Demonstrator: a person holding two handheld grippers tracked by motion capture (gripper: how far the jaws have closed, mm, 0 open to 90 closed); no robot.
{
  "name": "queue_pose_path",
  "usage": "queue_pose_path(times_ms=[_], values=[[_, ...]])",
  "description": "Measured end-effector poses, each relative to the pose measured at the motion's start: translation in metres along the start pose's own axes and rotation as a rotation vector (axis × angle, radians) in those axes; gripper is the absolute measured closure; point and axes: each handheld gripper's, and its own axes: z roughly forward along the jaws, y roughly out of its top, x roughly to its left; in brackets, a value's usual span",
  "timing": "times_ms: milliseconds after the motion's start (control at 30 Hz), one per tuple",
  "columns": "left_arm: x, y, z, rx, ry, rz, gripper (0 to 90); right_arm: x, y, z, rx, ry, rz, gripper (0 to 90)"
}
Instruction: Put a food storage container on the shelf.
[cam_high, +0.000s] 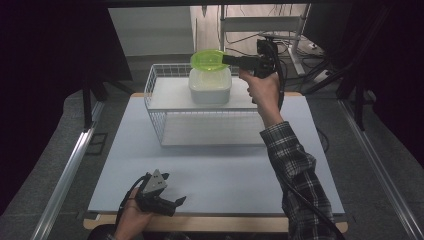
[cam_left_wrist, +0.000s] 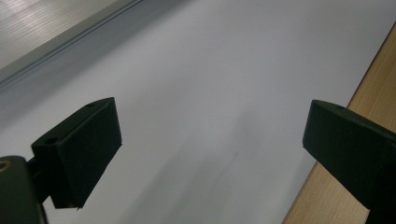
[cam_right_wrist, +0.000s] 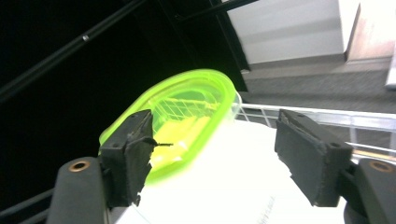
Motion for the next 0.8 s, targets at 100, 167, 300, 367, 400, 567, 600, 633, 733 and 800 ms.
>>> queue_pose_path(times_ms=[100, 167, 300, 367, 400, 567, 600, 633, 733, 800], values=[[0.000, 0.000, 0.000, 0.001, 0.001, -0.001, 4.1, 0.000, -0.007, -0.008, 0.015, 0.008, -0.041, 22.5], [0.000, 0.000, 0.000, -0.001, 0.002, 0.000, 4.0, 0.000, -0.014, -0.014, 0.027, 0.012, -0.068, 19.9], [-0.001, 0.000, 0.001, 0.000, 0.003, 0.000, 4.0, 0.001, -0.026, -0.023, 0.040, 0.011, -0.118, 15.7], [-0.001, 0.000, 0.001, -0.001, 0.002, 0.000, 4.0, 0.002, -0.033, -0.027, 0.045, 0.013, -0.138, 14.3], [-0.001, 0.000, 0.001, -0.001, 0.003, 0.000, 4.0, 0.002, -0.036, -0.028, 0.047, 0.017, -0.148, 13.8], [-0.001, 0.000, 0.001, -0.001, 0.004, 0.000, 4.0, 0.005, -0.052, -0.036, 0.057, 0.027, -0.183, 11.7], [-0.001, 0.000, 0.001, 0.000, 0.004, 0.001, 4.0, 0.006, -0.055, -0.037, 0.059, 0.027, -0.197, 11.2], [-0.001, 0.000, 0.001, -0.001, 0.004, 0.002, 4.0, 0.007, -0.058, -0.038, 0.060, 0.027, -0.207, 11.0], [-0.001, 0.000, 0.001, -0.002, 0.004, 0.002, 4.0, 0.009, -0.066, -0.040, 0.070, 0.023, -0.236, 10.3], [-0.001, 0.000, 0.001, -0.003, 0.004, 0.002, 4.0, 0.010, -0.072, -0.042, 0.072, 0.022, -0.254, 9.5]])
